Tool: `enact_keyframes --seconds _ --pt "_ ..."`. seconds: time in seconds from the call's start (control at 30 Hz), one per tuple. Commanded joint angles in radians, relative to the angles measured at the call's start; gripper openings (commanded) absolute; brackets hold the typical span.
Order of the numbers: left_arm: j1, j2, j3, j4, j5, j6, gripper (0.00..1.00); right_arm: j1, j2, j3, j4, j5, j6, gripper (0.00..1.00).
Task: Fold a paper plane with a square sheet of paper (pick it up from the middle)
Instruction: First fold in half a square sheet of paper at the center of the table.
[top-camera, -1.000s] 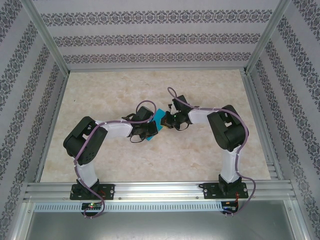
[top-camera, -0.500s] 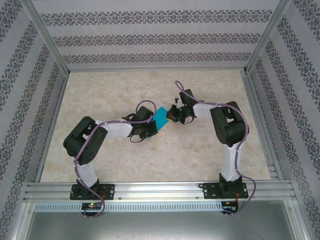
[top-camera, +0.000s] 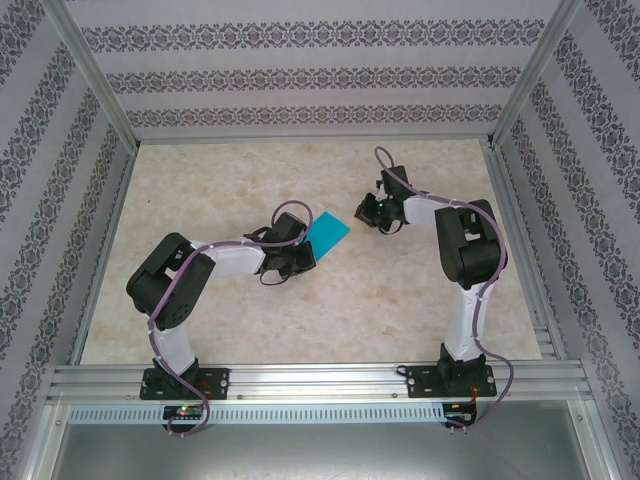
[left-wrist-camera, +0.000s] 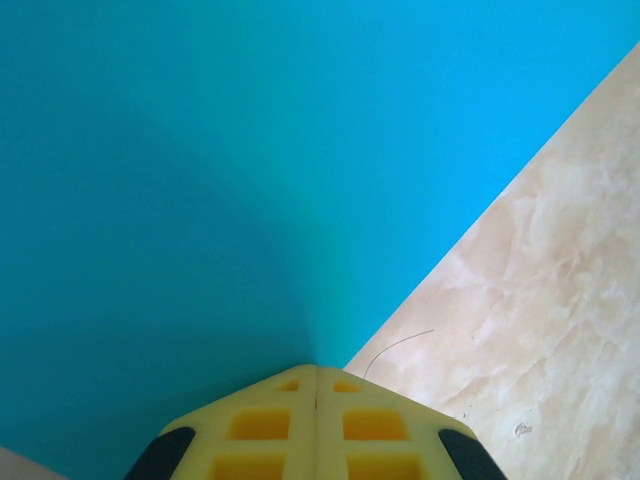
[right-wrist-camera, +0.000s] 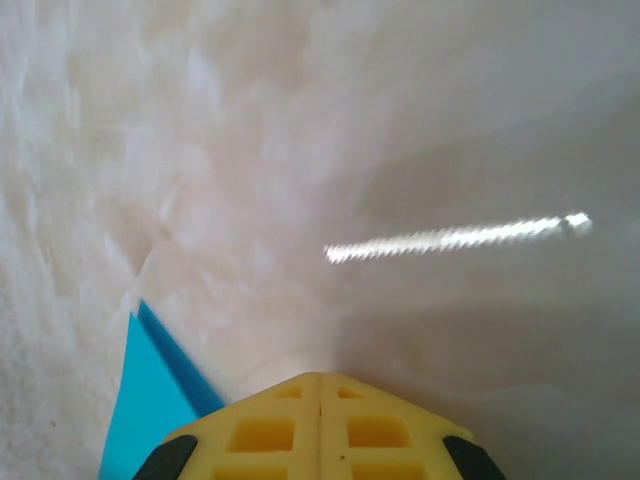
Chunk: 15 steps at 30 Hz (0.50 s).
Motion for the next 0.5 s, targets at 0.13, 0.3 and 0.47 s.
enact_keyframes --seconds 0.13,0.3,0.47 --pt "-0.011 0.038 -0.022 -0.144 0.009 0.027 0.00 0.037 -0.134 -0.046 0.034 -0.040 -0.063 0.02" --pt "-0.010 0.036 -0.008 -0.141 0.018 0.040 0.00 0.124 -0.162 -0.100 0.029 -0.077 -0.068 0.02" --pt "-0.010 0.022 0.008 -0.140 0.020 0.062 0.00 0.187 -0.102 -0.122 0.067 -0.086 -0.027 0.02"
